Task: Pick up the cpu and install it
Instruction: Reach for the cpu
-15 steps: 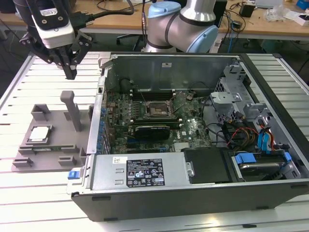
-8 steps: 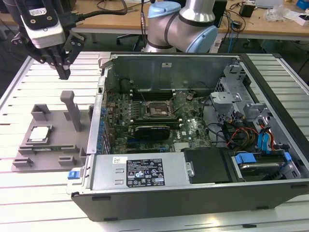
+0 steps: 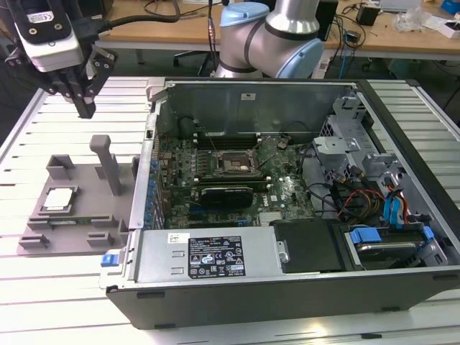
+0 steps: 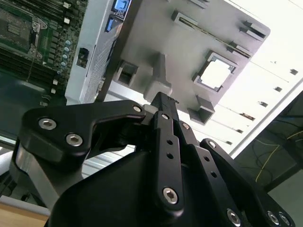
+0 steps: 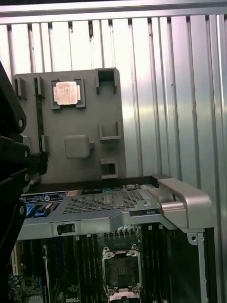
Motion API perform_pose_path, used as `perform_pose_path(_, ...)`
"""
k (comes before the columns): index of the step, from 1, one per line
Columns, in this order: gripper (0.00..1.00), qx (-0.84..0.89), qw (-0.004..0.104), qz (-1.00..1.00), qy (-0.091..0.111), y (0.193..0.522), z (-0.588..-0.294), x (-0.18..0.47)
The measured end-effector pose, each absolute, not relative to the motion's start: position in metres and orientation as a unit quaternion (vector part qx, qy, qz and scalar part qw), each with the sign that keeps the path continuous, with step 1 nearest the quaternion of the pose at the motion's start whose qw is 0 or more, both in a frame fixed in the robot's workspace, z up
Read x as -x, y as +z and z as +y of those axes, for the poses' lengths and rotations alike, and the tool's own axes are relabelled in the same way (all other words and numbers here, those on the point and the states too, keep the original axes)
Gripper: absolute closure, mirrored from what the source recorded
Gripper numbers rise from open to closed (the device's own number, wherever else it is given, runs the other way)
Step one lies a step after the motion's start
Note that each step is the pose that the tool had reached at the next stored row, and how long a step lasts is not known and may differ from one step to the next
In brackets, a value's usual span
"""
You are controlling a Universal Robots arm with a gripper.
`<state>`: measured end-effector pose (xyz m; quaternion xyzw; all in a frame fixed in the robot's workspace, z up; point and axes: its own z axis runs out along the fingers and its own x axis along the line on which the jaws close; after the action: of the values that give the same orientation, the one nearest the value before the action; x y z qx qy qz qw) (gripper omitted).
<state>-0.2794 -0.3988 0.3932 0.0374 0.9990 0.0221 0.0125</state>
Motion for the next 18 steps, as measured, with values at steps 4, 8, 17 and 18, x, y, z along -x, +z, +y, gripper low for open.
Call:
perform_pose_path(4,0.89,-0.037,0.012,0.999,0.022,0.393,-0.399,0.288)
perform_pose_path(8,0.89,-0.037,0.012,0.999,0.022,0.393,-0.399,0.298)
perform_pose_path(17,0.89,-0.037,0.012,0.999,0.022,0.393,-0.399,0.318)
perform_pose_path(18,0.89,-0.037,0.012,0.999,0.022,0.393,-0.399,0.32)
